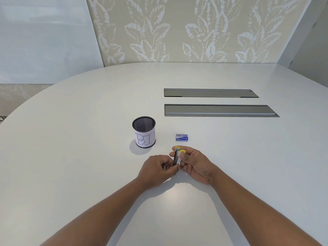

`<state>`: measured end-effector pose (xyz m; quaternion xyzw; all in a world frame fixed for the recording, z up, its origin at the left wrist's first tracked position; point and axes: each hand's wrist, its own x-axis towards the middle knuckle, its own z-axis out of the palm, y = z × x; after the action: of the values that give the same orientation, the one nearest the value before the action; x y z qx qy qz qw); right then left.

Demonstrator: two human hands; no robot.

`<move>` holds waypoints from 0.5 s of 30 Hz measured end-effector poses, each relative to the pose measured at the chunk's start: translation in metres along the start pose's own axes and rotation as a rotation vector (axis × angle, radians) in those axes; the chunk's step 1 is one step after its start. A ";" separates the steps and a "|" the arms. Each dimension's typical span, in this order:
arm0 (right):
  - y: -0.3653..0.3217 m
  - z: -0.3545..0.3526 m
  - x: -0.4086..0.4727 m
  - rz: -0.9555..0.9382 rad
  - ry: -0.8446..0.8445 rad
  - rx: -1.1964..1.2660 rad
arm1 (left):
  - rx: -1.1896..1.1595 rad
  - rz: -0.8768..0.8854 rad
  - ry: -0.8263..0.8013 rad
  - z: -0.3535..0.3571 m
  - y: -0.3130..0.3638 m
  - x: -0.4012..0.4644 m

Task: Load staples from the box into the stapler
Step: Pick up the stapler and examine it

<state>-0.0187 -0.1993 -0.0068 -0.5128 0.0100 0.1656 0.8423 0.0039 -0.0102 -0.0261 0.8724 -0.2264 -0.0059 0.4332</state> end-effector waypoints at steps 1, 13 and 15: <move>0.000 0.000 0.000 0.001 -0.006 0.002 | -0.004 -0.002 0.002 0.000 0.000 0.000; -0.001 -0.001 0.001 0.014 0.002 -0.016 | 0.000 0.004 -0.013 0.000 -0.001 0.000; -0.001 -0.001 0.002 0.012 -0.012 -0.024 | -0.004 0.003 -0.005 0.000 -0.001 0.000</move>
<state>-0.0166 -0.2006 -0.0067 -0.5217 0.0059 0.1737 0.8353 0.0040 -0.0098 -0.0266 0.8712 -0.2286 -0.0081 0.4344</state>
